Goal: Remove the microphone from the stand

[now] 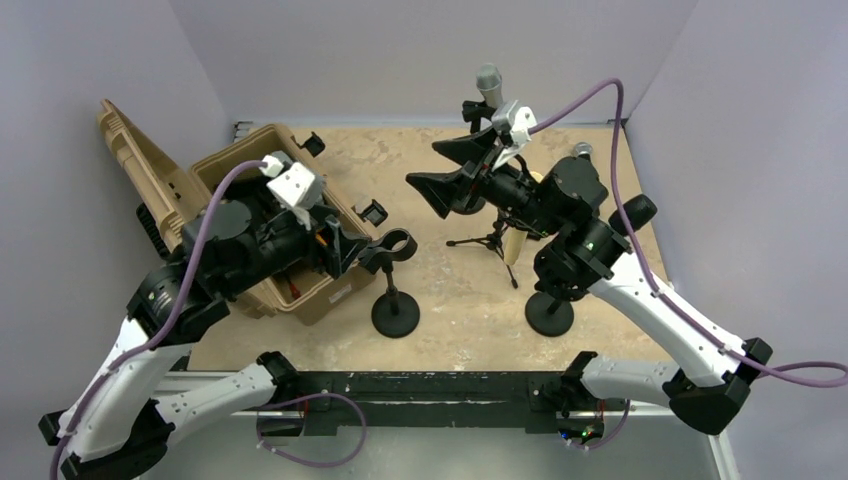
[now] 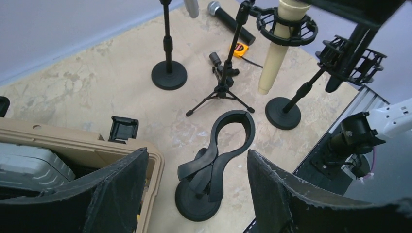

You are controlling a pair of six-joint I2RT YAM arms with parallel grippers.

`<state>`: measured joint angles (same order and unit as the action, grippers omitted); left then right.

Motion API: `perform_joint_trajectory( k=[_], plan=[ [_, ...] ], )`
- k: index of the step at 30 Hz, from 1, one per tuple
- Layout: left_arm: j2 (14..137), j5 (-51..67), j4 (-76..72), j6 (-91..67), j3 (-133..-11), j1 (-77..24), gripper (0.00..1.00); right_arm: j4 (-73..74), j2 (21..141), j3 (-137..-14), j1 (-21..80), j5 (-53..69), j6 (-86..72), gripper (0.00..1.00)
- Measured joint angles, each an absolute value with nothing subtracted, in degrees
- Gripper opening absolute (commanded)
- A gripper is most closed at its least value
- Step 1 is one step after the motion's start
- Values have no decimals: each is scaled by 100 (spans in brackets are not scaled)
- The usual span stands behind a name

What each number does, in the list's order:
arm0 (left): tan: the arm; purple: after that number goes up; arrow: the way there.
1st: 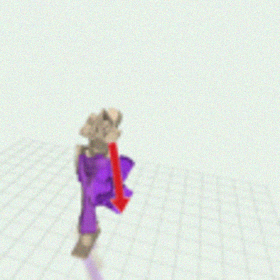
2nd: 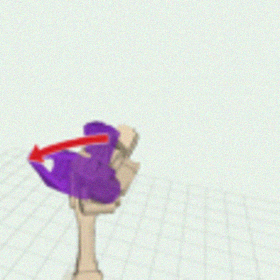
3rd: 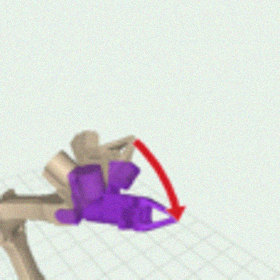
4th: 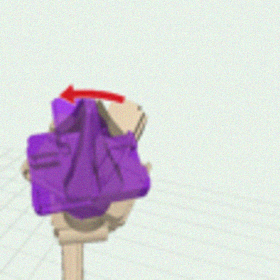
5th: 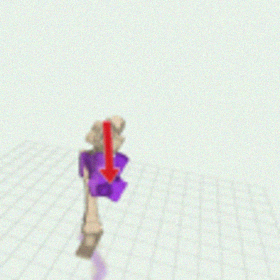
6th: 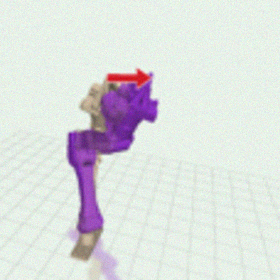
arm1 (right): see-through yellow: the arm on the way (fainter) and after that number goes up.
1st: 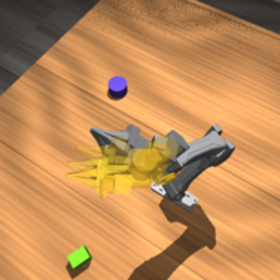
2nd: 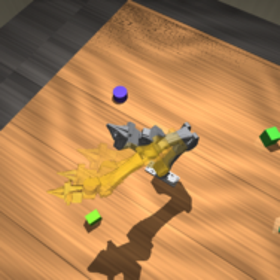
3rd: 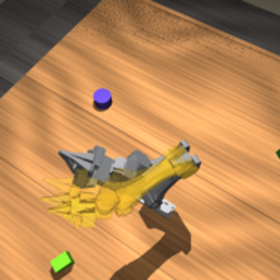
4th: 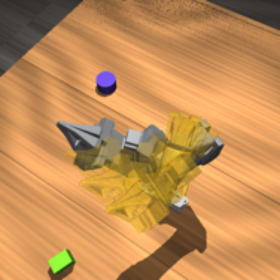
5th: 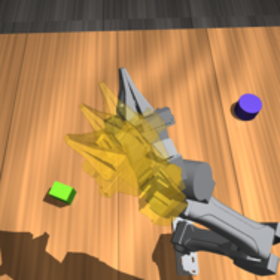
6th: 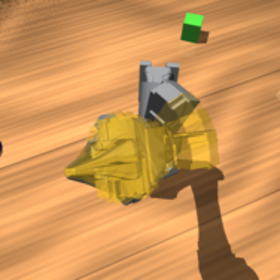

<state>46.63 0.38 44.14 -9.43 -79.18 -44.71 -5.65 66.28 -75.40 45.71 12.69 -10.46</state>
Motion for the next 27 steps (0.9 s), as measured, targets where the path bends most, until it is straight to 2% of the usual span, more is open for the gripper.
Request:
perform_joint_trajectory(
  k=[7,23,27],
  plan=[
    [5380,165,4611,-1094,-8084,-4471,47,-600,6243,-7478,4571,1004,-1041,74],
    [5813,493,4591,-878,-8038,-4471,24,-602,5686,-7218,4571,805,-1000,76],
    [5835,567,4504,-836,-7789,-4471,10,-604,5686,-7148,4571,803,-996,76]
  ],
)
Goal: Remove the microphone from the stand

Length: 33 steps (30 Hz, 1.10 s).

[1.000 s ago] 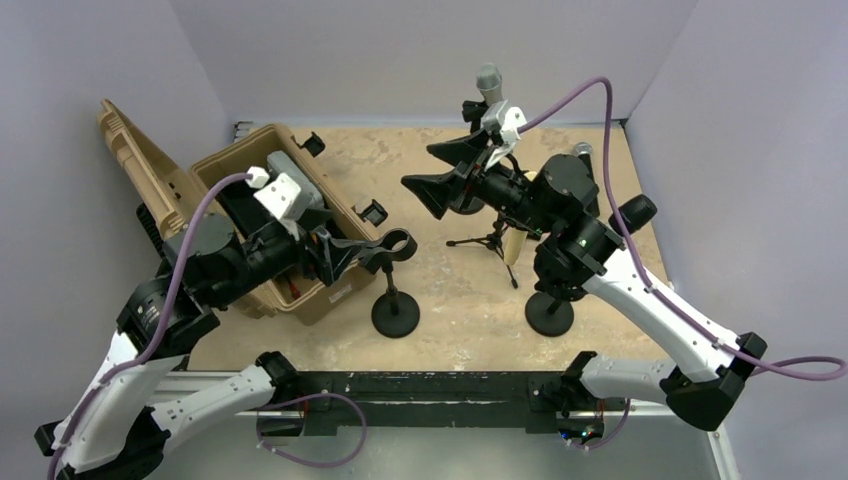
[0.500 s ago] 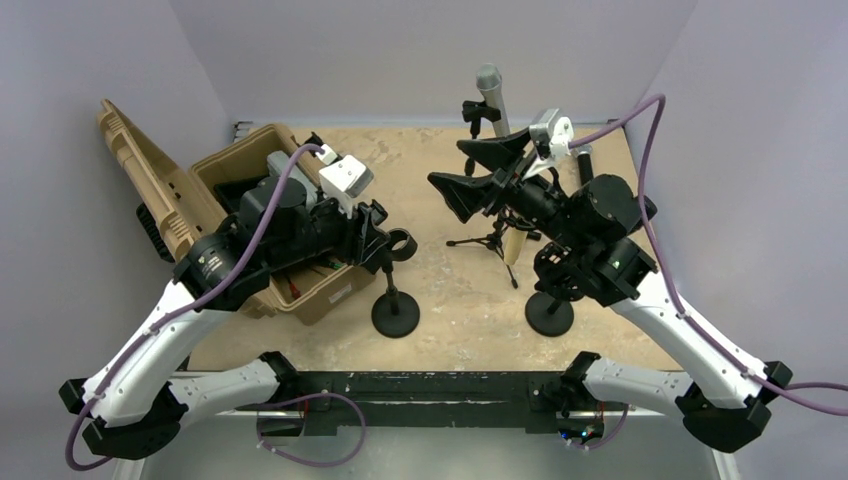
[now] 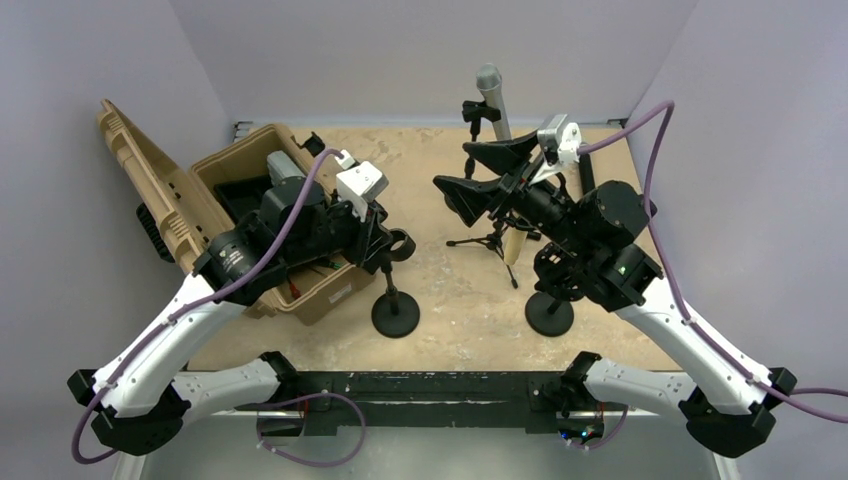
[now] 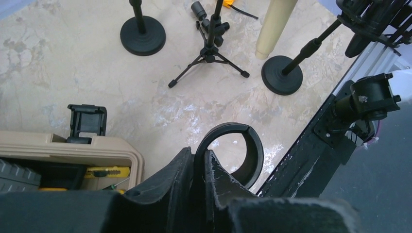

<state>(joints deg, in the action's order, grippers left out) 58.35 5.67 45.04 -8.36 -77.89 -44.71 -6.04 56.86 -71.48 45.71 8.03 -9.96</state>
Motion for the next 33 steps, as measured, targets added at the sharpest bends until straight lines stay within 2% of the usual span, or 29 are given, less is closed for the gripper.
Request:
perform_joint_trajectory(
  k=[5,15,33],
  plan=[
    [5791,650,3981,-816,-7448,-4471,0,-607,5684,-7059,4571,803,-985,76],
    [5459,729,2657,-1020,-6499,-4475,0,-751,5695,-6938,4571,803,-972,76],
    [4858,513,1577,-1461,-5502,-4528,0,-867,5699,-6700,4571,805,-937,77]
  ],
)
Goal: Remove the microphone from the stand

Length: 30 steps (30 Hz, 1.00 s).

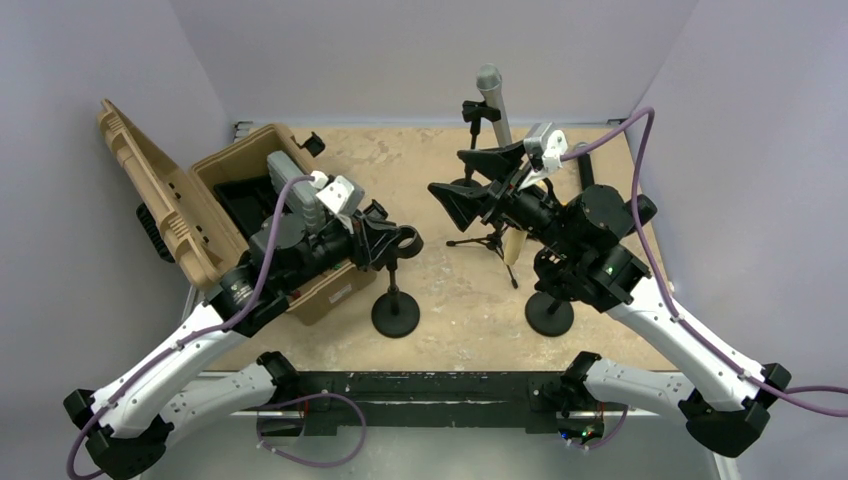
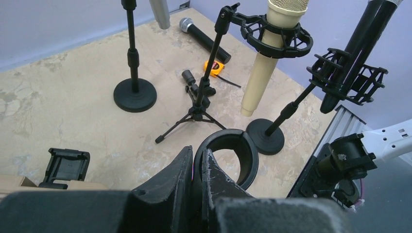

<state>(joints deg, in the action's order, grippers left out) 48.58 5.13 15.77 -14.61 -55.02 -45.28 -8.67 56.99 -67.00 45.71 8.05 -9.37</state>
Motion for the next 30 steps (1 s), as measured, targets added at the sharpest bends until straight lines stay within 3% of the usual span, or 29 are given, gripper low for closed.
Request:
perform_joint_trajectory(
  k=[9,17,18,21,26,30],
  plan=[
    [4716,346,2440,-1448,-4893,-4589,0,-989,5754,-6698,4571,840,-937,77],
    [4641,215,1772,-1603,-4421,-4665,3,-1000,5811,-6698,4571,849,-939,77],
    [4641,207,1723,-1616,-4399,-4665,9,-1002,5808,-6698,4571,849,-939,77],
    [4633,148,1710,-1699,-4399,-4672,38,-1002,5808,-6698,4571,849,-939,77],
    [4646,-113,2495,-1730,-4840,-4678,65,-993,5808,-6698,4571,781,-939,77],
    [4974,-121,3610,-1627,-5837,-4696,80,-969,5791,-6698,4571,519,-934,77]
  ],
)
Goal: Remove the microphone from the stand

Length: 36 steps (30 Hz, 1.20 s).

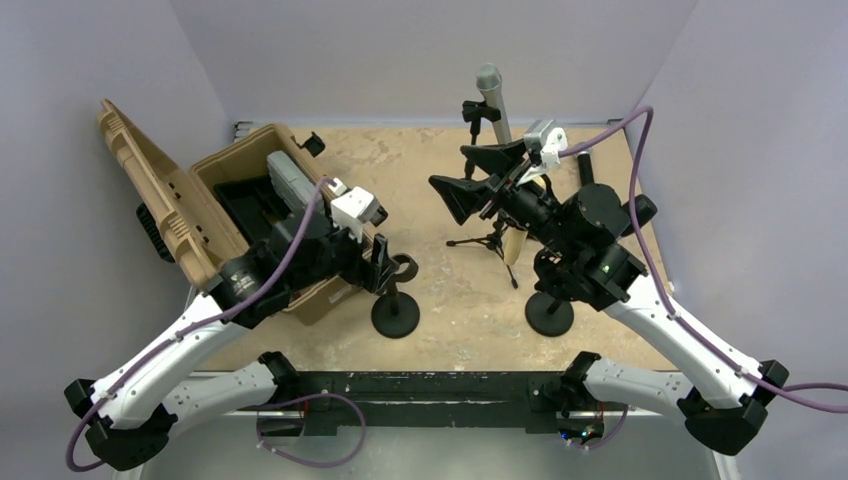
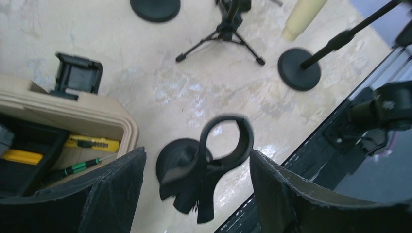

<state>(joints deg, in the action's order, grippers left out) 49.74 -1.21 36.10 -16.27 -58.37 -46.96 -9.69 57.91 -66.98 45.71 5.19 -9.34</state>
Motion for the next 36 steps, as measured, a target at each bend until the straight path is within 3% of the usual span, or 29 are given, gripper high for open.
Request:
perform_joint_trajectory(
  k=[9,18,28,32,36],
  plan=[
    [5568,506,3885,-1551,-7725,-4696,77,-760,5306,-6698,4571,-67,-932,77],
    [6392,1772,2867,-2008,-7695,-4947,74,-755,4598,-6737,4571,-565,-932,80],
    [7708,1704,2458,-2193,-8289,-5317,76,-388,4248,-6938,4571,-1229,-932,80],
    [7911,1527,2257,-2211,-8291,-5688,68,-49,4150,-6987,4571,-1415,-932,80],
    [8005,1216,1699,-2250,-8178,-6241,67,296,3990,-7146,4571,-1612,-934,80]
  ],
)
